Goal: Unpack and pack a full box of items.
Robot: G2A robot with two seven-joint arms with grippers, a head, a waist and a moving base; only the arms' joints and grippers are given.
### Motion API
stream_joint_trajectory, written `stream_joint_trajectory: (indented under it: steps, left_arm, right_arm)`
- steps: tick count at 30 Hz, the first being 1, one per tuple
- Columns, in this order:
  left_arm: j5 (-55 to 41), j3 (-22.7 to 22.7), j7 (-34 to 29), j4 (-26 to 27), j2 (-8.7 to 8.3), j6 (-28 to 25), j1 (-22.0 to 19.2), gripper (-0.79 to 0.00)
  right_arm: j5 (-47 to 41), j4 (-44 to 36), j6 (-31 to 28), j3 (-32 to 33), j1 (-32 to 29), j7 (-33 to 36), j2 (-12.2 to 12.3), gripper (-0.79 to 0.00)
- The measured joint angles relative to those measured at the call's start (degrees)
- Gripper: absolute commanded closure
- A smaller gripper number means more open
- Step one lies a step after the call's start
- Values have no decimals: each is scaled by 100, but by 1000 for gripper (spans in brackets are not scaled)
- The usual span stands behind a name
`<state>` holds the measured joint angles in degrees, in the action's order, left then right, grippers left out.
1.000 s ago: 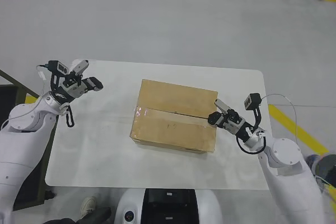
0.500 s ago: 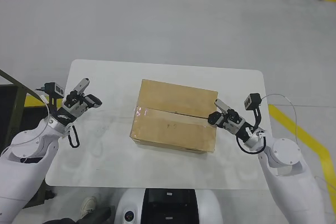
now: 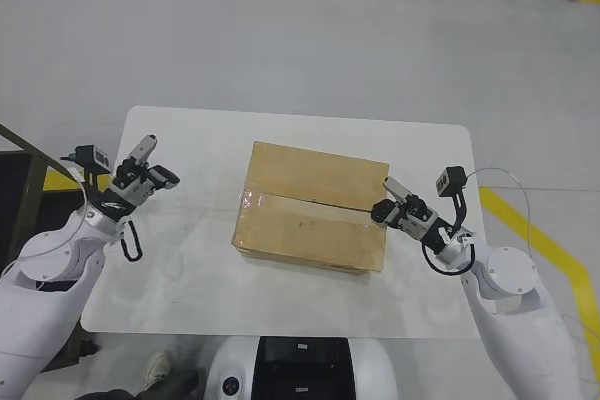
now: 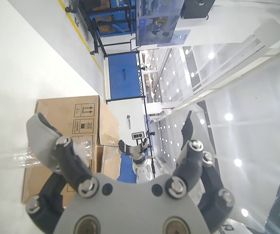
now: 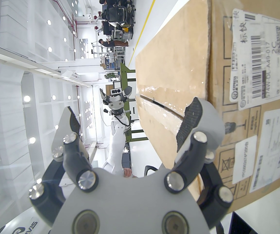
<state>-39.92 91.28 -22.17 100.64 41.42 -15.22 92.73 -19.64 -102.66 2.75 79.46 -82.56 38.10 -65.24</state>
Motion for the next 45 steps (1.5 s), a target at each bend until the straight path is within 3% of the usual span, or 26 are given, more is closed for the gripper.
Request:
stream_joint_trajectory:
  steps: [10, 17, 22, 28, 37, 40, 45]
  left_arm:
    - [501, -69, 1161, 597, 191, -621, 1100, -785]
    - [693, 8, 1131, 642, 272, -659, 1839, -785]
    - [933, -182, 1040, 504, 333, -535, 1711, -785]
    - [1022, -763, 1126, 160, 468, -495, 1312, -785]
    - [1371, -1288, 1753, -222, 686, -766, 757, -785]
    - [1461, -1372, 1900, -299, 743, -760, 654, -690]
    - [1460, -1441, 1999, -382, 824, -666, 489, -631]
  right_arm:
    - [0, 0, 0, 0, 0, 0, 0, -785]
    - [0, 0, 0, 0, 0, 0, 0, -785]
    - [0, 0, 0, 0, 0, 0, 0, -785]
    - [0, 0, 0, 0, 0, 0, 0, -785]
    - [0, 0, 0, 0, 0, 0, 0, -785]
    - [0, 0, 0, 0, 0, 0, 0, -785]
    - [0, 0, 0, 0, 0, 0, 0, -785]
